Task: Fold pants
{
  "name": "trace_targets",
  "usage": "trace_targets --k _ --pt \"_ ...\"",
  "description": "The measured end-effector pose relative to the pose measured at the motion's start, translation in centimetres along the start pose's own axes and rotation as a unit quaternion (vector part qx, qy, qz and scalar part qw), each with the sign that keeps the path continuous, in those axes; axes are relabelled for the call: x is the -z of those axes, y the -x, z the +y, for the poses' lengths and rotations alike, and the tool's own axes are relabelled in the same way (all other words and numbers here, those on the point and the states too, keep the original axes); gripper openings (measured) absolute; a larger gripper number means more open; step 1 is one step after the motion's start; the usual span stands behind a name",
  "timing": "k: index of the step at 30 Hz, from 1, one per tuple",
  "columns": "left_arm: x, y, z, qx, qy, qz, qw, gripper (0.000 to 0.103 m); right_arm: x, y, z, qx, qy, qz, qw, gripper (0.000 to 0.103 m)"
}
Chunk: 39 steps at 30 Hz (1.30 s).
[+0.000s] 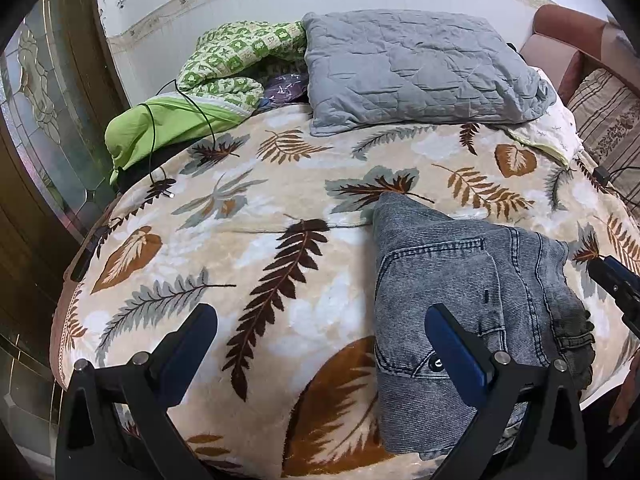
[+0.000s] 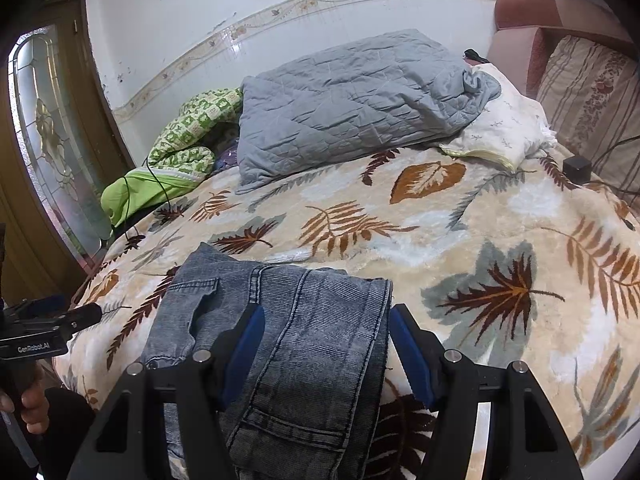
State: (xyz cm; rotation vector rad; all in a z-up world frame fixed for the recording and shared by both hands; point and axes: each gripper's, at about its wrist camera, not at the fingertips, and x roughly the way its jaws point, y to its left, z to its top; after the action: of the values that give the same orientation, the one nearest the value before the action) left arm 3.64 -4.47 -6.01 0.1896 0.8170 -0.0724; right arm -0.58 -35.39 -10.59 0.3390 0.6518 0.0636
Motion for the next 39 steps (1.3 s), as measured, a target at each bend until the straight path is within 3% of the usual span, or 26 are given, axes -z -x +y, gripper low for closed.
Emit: trace_targets --k 6,13,22,29,39 --pt "0.1 -0.5 0.0 0.002 0.001 0.006 1.0000 0.103 0.0 0.0 0.2 -0.002 0.004 -0.002 1.000 0.068" --pt "1.0 -2.2 -1.1 0.019 -0.015 0.045 0.9987 0.103 0.1 0.0 0.9 -0.017 0.019 -0.001 1.000 0.068" --pt "3.4 -4.9 -2.4 0.023 -0.037 0.103 0.9937 0.103 1.2 -2.1 3.1 -0.015 0.062 0.047 0.997 0.068" --pt "4.0 -5.6 -2.1 0.040 -0.031 0.112 0.9924 0.103 2.3 -5.1 3.2 0.004 0.065 0.119 0.991 0.068" --pt "4.1 -6.5 -1.5 0.063 -0.016 0.121 0.9905 0.103 2.2 -5.7 2.9 0.003 0.053 0.127 0.990 0.069"
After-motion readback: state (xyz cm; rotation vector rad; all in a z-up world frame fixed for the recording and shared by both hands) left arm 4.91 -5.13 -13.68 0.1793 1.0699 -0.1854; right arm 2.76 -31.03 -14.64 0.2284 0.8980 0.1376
